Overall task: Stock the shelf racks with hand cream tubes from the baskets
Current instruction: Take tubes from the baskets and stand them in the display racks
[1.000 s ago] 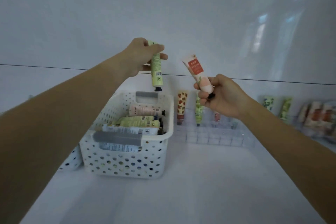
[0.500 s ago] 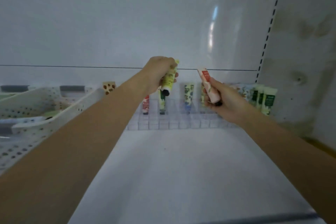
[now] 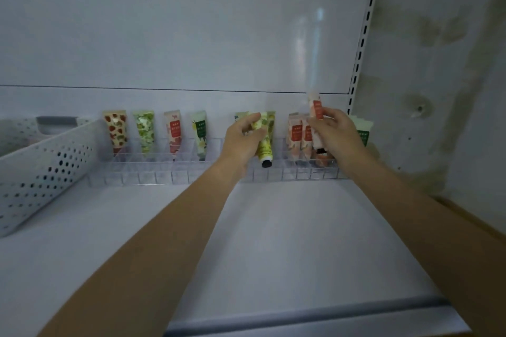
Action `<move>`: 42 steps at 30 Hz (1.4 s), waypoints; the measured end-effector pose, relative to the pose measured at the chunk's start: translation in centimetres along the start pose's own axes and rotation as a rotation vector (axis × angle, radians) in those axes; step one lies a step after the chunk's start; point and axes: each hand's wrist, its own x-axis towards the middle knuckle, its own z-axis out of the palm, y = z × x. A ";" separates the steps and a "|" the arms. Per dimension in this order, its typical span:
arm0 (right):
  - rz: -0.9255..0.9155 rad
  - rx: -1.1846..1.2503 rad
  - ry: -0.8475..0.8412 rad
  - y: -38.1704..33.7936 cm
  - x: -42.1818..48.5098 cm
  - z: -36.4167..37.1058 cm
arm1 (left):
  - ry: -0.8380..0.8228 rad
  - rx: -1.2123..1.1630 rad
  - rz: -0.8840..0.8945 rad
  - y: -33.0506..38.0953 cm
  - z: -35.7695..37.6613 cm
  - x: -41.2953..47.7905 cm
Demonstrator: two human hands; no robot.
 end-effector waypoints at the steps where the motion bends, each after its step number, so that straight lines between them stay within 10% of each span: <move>1: -0.024 -0.018 -0.007 0.1 0.3 0.4 | 0.013 0.004 -0.002 -0.5 -0.1 0.0; 32: -0.253 -0.840 0.069 4.8 0.0 2.9 | 0.072 -0.043 -0.045 -2.1 -3.0 -0.8; 37: -0.542 -0.888 0.260 2.6 -1.6 3.5 | 0.098 -0.093 -0.079 -1.6 -3.0 -0.8; 42: -0.305 -0.444 -0.270 1.7 -4.4 6.0 | 0.024 -0.036 -0.037 -1.9 -2.8 -1.4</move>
